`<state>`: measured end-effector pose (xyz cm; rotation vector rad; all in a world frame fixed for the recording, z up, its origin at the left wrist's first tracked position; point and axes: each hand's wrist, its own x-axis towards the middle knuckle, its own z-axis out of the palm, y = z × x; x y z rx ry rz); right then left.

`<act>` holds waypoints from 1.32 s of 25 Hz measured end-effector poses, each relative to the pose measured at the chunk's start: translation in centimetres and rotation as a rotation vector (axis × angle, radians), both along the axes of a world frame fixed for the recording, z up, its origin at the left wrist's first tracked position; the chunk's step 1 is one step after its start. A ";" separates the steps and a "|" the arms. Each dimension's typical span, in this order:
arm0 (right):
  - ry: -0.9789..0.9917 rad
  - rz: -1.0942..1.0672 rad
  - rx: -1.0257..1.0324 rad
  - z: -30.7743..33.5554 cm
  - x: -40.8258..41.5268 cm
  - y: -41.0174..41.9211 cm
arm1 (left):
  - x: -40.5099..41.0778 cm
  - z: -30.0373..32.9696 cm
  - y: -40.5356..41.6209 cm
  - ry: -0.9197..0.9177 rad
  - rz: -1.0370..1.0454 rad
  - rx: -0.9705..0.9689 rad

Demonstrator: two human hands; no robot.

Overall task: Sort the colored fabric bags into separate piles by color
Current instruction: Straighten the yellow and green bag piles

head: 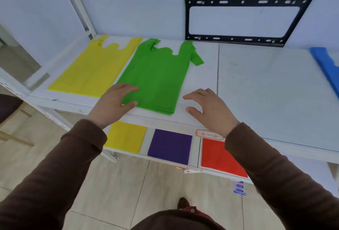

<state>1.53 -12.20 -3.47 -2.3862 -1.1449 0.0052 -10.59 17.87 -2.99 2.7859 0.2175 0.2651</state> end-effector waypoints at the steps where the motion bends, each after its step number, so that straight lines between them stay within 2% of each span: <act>1: 0.014 0.003 -0.023 -0.2 0.0 1.4 | 0.3 -0.2 1.9 0.026 0.015 -0.013; 5: 0.082 -0.061 -0.193 -1.1 -0.3 6.5 | 1.2 -0.9 8.2 0.196 0.027 -0.042; 9: 0.071 -0.181 -0.313 -2.2 -1.5 9.6 | 2.8 -1.9 11.1 0.263 -0.145 -0.052; 15: 0.044 -0.330 -0.317 -2.3 -3.9 11.0 | 3.3 -2.6 13.1 0.231 -0.324 0.144; 18: 0.016 -0.395 -0.320 -2.5 -5.0 11.4 | 3.4 -2.6 13.2 0.176 -0.353 0.161; 23: 0.072 -0.456 -0.270 -2.4 -5.3 11.2 | 3.2 -2.8 13.8 0.227 -0.387 0.159; 33: -0.057 -0.473 -0.336 -2.8 -4.8 11.6 | 3.0 -3.1 13.7 0.138 -0.401 0.197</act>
